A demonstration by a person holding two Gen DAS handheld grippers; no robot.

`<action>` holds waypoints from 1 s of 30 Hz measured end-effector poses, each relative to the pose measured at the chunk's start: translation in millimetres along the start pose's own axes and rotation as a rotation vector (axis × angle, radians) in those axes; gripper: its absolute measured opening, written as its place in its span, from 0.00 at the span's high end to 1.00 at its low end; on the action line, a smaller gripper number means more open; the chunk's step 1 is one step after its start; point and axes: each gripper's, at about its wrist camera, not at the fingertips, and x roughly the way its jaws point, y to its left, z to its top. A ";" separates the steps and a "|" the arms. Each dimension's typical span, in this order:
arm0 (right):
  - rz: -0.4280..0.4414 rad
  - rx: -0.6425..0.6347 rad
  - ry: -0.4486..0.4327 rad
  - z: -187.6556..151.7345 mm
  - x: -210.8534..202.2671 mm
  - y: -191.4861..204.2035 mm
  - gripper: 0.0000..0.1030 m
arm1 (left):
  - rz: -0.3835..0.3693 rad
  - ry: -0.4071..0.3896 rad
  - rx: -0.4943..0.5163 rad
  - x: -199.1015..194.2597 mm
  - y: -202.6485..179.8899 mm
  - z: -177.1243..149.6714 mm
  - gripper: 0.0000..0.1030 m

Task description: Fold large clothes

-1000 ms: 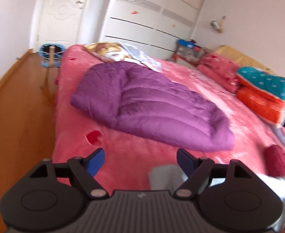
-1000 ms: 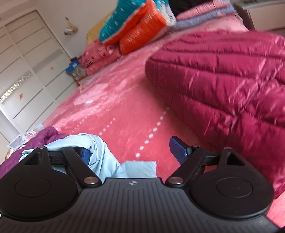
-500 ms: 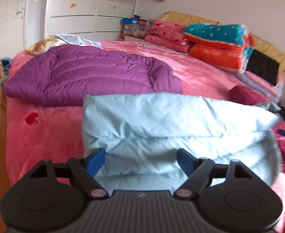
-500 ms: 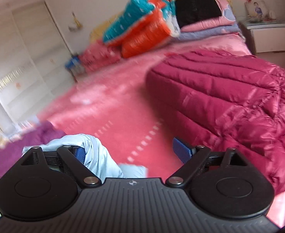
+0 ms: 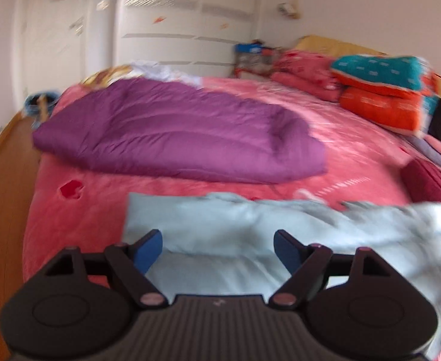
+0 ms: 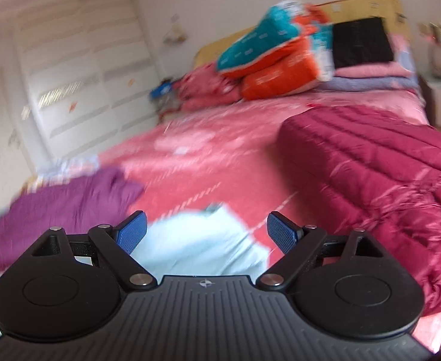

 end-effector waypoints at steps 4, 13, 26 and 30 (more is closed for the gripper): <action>0.043 -0.150 0.050 -17.6 11.4 28.2 0.00 | -0.033 -0.005 0.121 -13.6 -17.1 -20.5 0.20; -0.089 -0.362 0.088 -43.9 56.1 51.8 0.00 | -0.002 -0.035 0.171 26.0 -18.8 -20.6 0.18; -0.144 -0.255 0.162 -33.0 129.7 35.3 0.00 | 0.008 -0.014 0.101 102.4 -13.3 -4.5 0.05; -0.124 -0.204 0.205 -29.4 139.7 29.7 0.00 | -0.023 0.018 0.056 119.0 -4.4 -5.3 0.02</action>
